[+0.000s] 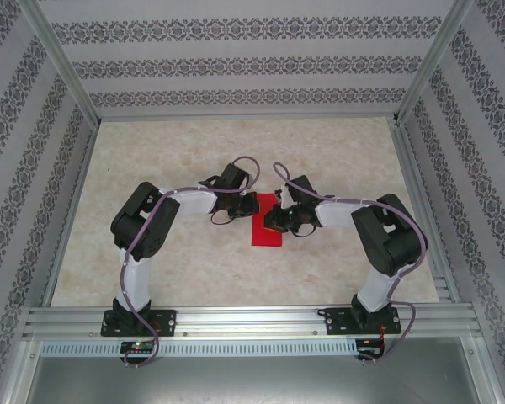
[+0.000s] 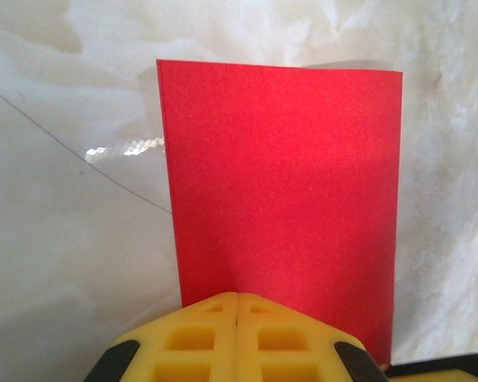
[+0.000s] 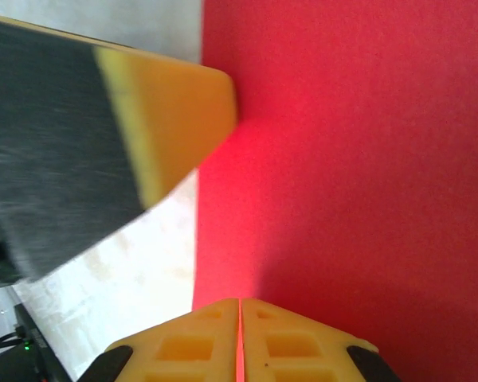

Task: Fold a paper plane with a square sheet of paper (pick it up from the middle)
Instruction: Fold the square sheet of paper in half at the center of the table.

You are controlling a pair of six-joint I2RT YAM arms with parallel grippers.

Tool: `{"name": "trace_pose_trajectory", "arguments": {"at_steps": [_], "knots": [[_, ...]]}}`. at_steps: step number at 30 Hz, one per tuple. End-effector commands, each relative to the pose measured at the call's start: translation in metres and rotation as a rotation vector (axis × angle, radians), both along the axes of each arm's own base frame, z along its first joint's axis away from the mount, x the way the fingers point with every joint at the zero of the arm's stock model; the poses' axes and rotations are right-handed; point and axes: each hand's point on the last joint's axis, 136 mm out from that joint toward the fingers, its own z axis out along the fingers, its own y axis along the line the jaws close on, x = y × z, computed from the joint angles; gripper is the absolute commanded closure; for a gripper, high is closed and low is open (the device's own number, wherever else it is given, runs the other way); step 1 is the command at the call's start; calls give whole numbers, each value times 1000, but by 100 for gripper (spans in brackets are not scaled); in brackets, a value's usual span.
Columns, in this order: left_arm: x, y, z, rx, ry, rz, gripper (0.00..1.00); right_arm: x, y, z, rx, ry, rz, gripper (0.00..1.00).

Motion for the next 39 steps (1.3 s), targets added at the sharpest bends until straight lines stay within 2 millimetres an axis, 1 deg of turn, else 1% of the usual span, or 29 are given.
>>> {"name": "trace_pose_trajectory", "arguments": {"at_steps": [1,7,11,14,17,19,21,26,28,30,33,34,37,39], "knots": [[-65,82,-106,409,254,49,100,-10,-8,-15,-31,9,19,90],[-66,87,-107,428,259,63,100,-46,-29,-34,-72,77,22,90],[-67,88,-107,433,260,65,100,-70,-44,-42,-95,125,12,90],[-66,87,-107,429,259,66,100,-82,-54,-45,-110,137,-4,90],[-64,85,-106,425,256,62,100,-84,-63,-48,-112,138,-37,90],[-64,85,-105,425,254,56,100,-80,-65,-45,-95,125,-61,90],[-62,83,-104,420,248,47,100,-74,-63,-35,-64,90,-74,90],[-57,74,-97,389,226,7,100,-51,-53,13,-1,-60,-69,89],[-50,64,-88,360,203,-21,100,-39,-53,28,-6,-119,-88,89],[-41,54,-77,326,174,-47,100,-27,-54,37,-25,-163,-108,88],[-25,36,-53,278,116,-92,100,-16,-50,37,-59,-180,-104,88],[-19,30,-44,263,97,-106,100,-12,-48,34,-76,-180,-101,88],[-8,16,-19,215,48,-138,100,-6,-35,26,-92,-165,-79,89],[-3,12,-4,196,22,-141,98,-6,-25,20,-101,-152,-64,89]]}}
